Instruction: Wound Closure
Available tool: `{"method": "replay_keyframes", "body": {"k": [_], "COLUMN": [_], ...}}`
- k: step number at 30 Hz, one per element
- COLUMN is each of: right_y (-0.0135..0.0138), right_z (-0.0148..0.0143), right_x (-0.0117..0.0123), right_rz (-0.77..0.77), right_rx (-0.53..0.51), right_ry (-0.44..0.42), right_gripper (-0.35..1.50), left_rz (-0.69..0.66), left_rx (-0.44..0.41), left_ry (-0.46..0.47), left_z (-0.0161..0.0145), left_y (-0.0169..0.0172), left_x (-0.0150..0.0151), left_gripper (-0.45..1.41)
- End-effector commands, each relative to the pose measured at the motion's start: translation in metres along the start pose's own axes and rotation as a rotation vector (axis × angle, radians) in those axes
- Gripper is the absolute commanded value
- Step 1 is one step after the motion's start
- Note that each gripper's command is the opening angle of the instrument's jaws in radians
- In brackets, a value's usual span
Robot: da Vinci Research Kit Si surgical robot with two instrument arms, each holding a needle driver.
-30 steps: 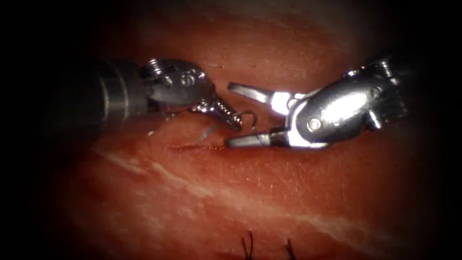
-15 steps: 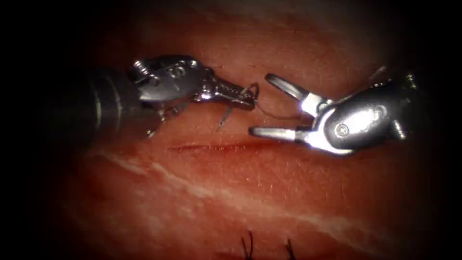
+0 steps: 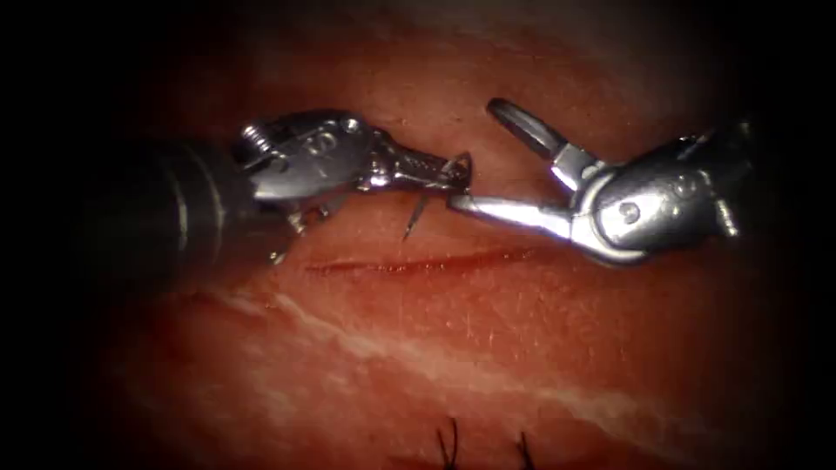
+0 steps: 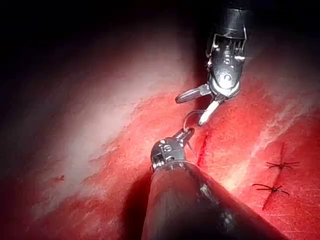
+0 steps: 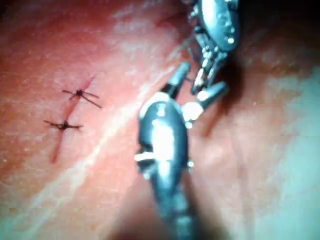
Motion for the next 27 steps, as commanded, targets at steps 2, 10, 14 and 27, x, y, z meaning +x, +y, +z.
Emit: {"method": "replay_keyframes", "body": {"k": [2, 10, 14, 27], "right_y": [-0.001, -0.0014, -0.0016, -0.0015], "right_z": [0.0004, 0.0018, 0.0023, 0.0012], "right_x": [-0.0009, -0.0008, -0.0008, -0.0012], "right_rz": [0.002, -0.01, -0.053, -0.183], "right_rx": [-0.001, -0.016, -0.013, 0.007], "right_ry": [0.001, -0.002, -0.01, -0.02], "right_gripper": [0.42, 0.22, 0.12, -0.35], "left_rz": [0.004, 0.007, 0.007, 0.002], "left_rx": [-0.003, 0.006, 0.008, 0.011], "left_ry": [0.002, 0.002, 0.002, 0.008], "left_z": [0.0008, 0.0008, 0.0008, 0.0006], "left_y": [0.0, 0.0002, 0.0002, 0.0006], "left_x": [-0.0005, -0.0005, -0.0005, 0.0], "left_gripper": [-0.45, -0.45, -0.45, -0.45]}}
